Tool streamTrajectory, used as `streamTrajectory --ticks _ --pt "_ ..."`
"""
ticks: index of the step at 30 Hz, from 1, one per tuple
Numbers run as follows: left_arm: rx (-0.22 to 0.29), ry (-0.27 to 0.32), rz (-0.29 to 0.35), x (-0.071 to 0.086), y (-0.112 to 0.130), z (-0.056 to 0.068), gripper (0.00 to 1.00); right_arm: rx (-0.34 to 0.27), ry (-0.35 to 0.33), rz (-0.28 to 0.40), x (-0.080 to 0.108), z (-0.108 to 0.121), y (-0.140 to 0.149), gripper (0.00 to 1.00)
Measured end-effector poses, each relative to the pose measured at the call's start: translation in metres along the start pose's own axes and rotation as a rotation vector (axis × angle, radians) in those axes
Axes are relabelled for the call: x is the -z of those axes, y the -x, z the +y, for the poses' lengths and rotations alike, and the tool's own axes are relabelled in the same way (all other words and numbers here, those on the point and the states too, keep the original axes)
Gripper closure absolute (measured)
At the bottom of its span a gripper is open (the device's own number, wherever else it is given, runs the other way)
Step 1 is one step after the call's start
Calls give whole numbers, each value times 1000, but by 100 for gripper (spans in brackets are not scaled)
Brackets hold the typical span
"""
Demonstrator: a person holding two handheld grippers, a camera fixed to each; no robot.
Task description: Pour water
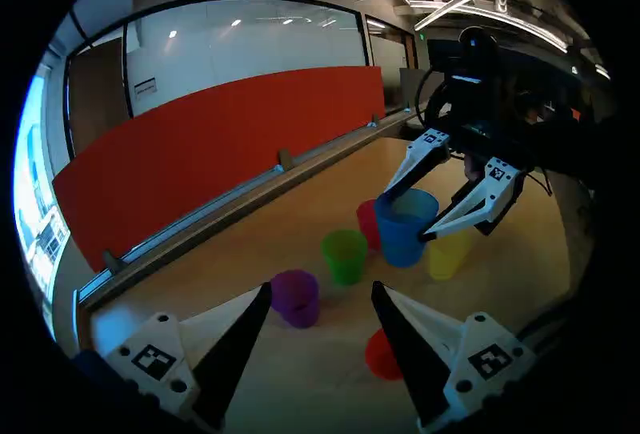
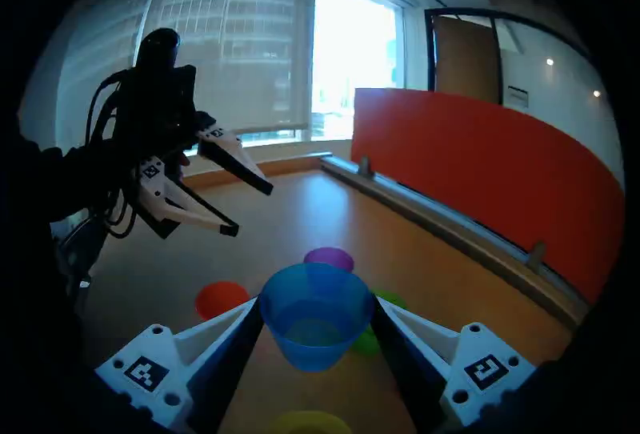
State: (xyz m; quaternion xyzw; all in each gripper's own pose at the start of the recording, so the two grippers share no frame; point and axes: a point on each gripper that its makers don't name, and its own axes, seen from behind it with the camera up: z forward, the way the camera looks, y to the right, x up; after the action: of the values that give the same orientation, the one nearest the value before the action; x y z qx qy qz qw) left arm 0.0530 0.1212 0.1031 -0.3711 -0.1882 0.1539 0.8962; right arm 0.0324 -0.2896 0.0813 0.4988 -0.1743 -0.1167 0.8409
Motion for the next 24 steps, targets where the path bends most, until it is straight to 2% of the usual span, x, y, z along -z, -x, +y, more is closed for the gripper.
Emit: streamTrajectory --ticks 24 --pt "9 0 22 -4 -10 2 8 -7 6 192 16 -7 -39 7"
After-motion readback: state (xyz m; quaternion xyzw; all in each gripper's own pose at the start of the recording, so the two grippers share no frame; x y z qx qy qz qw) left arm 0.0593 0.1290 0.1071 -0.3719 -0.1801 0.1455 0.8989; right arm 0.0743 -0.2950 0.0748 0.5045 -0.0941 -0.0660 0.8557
